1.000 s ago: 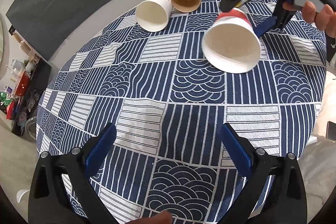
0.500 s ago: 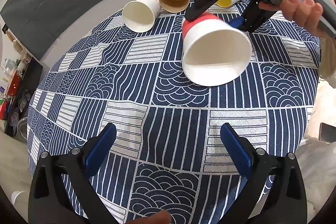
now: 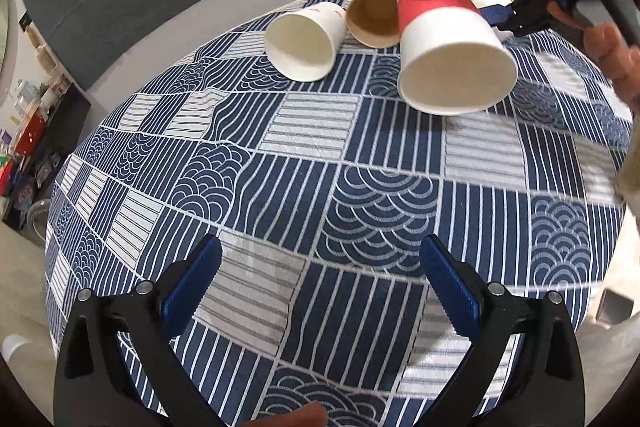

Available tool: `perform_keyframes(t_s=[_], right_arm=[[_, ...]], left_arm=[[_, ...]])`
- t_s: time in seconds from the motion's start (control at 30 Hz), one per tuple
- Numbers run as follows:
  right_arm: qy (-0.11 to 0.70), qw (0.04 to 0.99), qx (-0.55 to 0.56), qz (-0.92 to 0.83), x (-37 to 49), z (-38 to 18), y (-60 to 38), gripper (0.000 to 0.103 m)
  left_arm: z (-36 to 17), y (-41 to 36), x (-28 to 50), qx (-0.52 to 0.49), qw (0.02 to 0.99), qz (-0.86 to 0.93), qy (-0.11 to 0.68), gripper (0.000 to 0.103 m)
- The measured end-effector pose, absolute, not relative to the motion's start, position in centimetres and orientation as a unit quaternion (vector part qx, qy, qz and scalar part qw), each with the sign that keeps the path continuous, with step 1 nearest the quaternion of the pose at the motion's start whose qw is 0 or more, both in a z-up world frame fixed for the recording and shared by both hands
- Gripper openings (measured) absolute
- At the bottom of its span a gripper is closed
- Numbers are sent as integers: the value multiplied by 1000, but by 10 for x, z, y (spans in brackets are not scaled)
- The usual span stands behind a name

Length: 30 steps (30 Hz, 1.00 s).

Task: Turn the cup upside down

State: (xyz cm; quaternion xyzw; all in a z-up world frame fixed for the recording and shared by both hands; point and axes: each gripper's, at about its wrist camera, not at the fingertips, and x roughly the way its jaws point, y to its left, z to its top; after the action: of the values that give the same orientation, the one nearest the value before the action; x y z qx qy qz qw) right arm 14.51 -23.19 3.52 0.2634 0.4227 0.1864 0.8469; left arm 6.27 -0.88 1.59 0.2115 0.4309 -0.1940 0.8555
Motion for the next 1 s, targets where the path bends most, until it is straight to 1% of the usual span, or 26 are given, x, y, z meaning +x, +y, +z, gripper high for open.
perform_keyframes(t_s=[0.17,0.33,0.5,0.67,0.77,0.83,0.9,1.0], right_arm=[[351,912,145,156,139,50,-208,61],[303,945,37,121,139,53,-173,62],[282,953,-29,104,133,41,-146,62],[273,955,-58,96,124,36,-135,62],[277,955,-56,93,120,35,-134,73],[275,955,-55,94,113,36,-135,76],[269,957,-62,85,104,38,-135,83],[262,960,-70,74,91,40,-136,86]], left_arm=[[13,-9,77,200,859,-184,433,97],[9,-12,84,199,862,-176,432,97],[8,-13,82,201,863,-175,428,97],[6,-12,76,205,864,-173,427,97],[7,-10,74,204,865,-169,427,97],[8,-8,72,203,865,-166,427,97],[9,-5,70,201,866,-164,427,97],[10,-3,66,203,868,-160,424,97]])
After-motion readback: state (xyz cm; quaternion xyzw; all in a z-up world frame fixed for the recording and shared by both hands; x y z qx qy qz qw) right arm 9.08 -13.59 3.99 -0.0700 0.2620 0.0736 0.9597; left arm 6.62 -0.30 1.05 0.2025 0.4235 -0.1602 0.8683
